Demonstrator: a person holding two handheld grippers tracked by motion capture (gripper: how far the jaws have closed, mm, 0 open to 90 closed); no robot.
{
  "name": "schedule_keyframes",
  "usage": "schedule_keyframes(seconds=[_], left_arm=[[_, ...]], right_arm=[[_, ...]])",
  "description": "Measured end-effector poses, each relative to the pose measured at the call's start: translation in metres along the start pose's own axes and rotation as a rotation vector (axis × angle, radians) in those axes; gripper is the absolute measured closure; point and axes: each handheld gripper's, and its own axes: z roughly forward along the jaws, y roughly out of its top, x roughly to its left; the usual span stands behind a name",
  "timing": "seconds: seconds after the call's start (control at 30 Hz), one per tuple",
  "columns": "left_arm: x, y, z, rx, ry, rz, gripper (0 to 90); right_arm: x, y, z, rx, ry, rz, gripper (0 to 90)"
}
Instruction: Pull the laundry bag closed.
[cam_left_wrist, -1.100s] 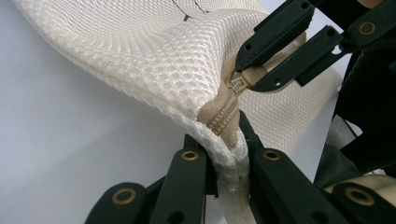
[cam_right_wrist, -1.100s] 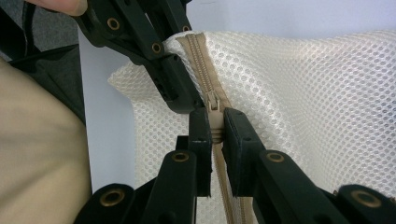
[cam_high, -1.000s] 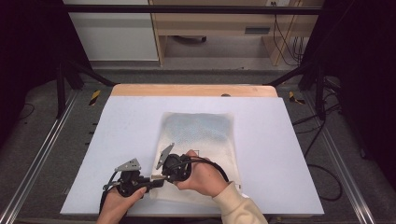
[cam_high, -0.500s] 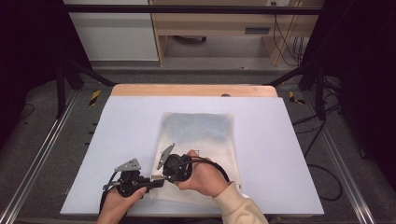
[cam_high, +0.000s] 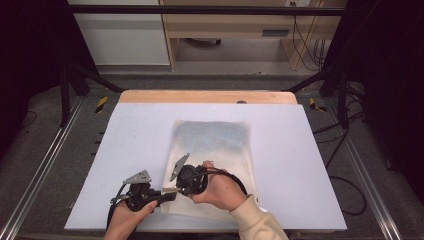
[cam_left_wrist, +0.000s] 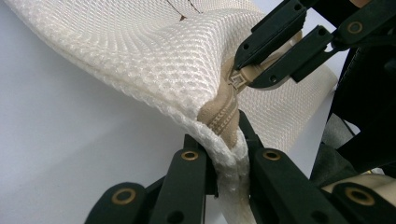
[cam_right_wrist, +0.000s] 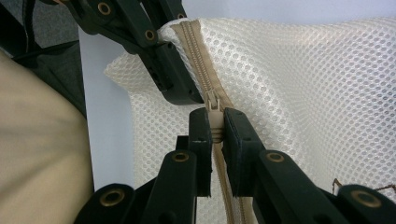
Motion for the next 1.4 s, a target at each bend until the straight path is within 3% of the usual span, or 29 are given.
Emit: schedule_keyframes(seconds=[1.4], left_arm=[[-0.001, 0.000, 0.000, -0.007, -0.014, -0.005, 85.1]], right_arm=[[-0.006, -0.012, -0.007, 0.009, -0.003, 0.022, 82.0]])
